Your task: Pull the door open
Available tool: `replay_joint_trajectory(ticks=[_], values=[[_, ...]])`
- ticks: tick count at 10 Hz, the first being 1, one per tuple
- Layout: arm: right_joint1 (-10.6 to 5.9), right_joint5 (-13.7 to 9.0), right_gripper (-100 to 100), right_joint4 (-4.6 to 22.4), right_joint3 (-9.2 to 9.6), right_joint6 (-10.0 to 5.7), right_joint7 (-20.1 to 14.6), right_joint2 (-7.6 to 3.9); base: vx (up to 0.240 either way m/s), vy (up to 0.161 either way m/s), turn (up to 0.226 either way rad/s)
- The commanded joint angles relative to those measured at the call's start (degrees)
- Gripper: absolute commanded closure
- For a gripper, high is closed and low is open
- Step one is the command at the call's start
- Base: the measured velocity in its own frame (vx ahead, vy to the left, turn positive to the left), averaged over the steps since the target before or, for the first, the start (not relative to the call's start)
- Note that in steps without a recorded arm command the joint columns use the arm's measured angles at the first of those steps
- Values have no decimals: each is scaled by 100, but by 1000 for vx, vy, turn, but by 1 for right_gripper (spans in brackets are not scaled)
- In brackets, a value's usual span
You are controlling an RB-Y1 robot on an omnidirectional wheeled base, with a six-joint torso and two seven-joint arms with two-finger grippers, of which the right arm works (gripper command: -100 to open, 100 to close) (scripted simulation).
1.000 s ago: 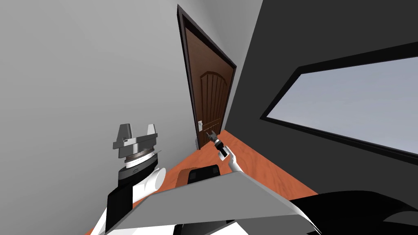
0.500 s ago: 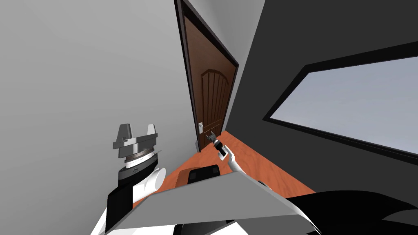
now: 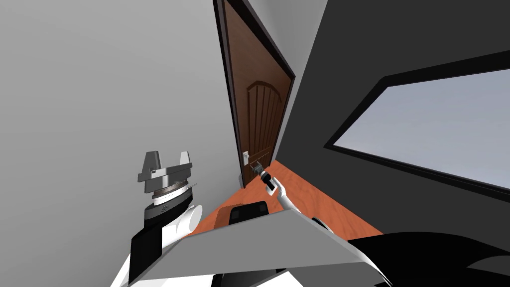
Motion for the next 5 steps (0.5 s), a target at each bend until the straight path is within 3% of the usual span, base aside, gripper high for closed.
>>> replay_joint_trajectory(ticks=[1, 4, 5], values=[[-45, -58, -100, 136, -118, -115, -37, -107, 20, 102, 109], [-125, -162, -100, 378, -327, -320, -104, -297, 23, 179, 85], [-172, -223, -100, 521, -450, -441, -143, -410, 76, 153, 114]])
